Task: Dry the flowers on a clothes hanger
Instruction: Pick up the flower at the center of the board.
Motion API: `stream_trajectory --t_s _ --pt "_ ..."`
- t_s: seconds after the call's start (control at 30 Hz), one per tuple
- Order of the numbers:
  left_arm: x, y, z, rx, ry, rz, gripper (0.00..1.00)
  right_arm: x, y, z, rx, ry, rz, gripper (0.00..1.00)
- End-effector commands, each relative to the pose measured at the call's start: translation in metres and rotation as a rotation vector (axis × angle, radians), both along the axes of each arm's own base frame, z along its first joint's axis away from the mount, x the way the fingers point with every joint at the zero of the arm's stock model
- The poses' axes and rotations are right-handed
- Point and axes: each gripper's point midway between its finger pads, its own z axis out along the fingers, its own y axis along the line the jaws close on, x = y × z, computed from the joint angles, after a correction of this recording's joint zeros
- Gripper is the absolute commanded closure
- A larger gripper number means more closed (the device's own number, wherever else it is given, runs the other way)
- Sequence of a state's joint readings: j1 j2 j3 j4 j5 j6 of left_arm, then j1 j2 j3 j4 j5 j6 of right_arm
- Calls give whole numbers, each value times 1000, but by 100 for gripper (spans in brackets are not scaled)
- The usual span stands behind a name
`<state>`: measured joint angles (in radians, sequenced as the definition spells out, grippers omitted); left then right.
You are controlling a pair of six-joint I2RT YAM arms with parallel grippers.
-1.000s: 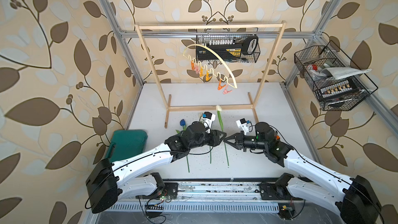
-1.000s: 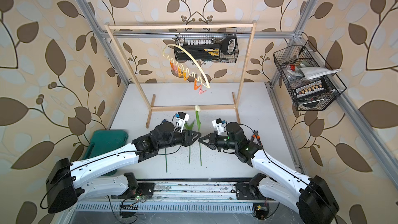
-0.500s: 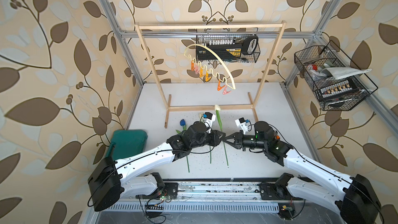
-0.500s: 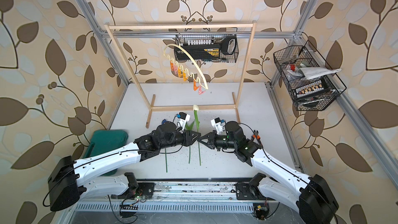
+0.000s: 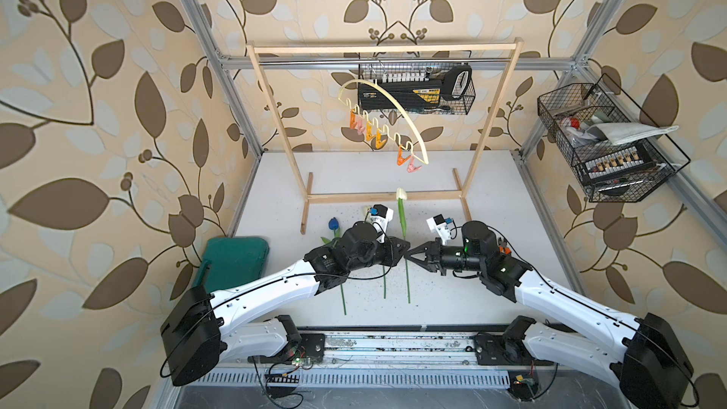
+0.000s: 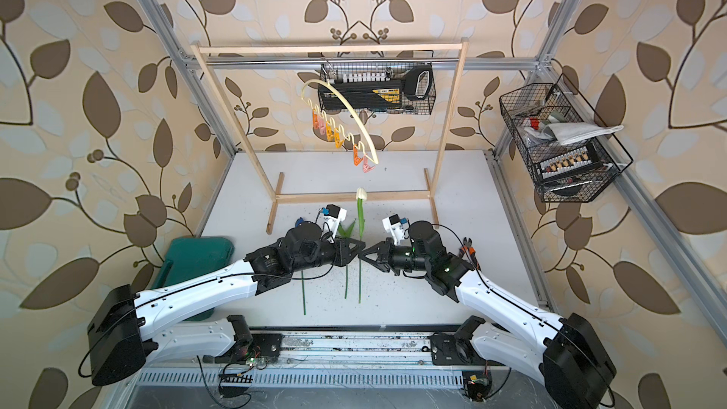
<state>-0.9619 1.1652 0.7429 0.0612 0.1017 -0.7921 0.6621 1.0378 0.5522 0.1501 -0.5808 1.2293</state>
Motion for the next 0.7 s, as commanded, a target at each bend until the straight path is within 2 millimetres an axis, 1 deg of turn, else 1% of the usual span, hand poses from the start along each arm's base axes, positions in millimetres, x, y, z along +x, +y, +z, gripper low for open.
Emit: stream_trajectory --t_s 0.0,0.17,0.2,0.23,0.27,0.33,0.37,0.47,0.53,0.6,0.67 --pt "-1 -7 27 -55 -35 -18 85 7 6 22 36 -62 1 100" --pt "1 -3 26 -35 -26 -2 92 8 7 25 35 -73 4 100" --pt "1 -1 26 -27 -21 2 93 8 7 25 31 -74 7 97" --pt "3 0 28 -19 -14 10 96 7 7 24 26 -78 11 85" --pt "4 3 27 -3 0 15 97 6 6 24 18 -83 17 76" --pt "6 9 28 33 45 5 100 0 2 21 -25 -93 38 62" --pt "7 13 28 49 64 0 100 -3 -2 20 -52 -104 42 59" --pt "6 24 33 88 122 -35 100 -13 -22 15 -193 -161 48 57" --pt "4 31 37 107 165 -54 100 -18 -43 12 -332 -234 51 57" --pt "3 37 37 120 227 -61 100 -19 -62 14 -459 -312 50 58" --pt "1 40 36 106 317 -77 100 -17 -73 16 -539 -395 54 58"
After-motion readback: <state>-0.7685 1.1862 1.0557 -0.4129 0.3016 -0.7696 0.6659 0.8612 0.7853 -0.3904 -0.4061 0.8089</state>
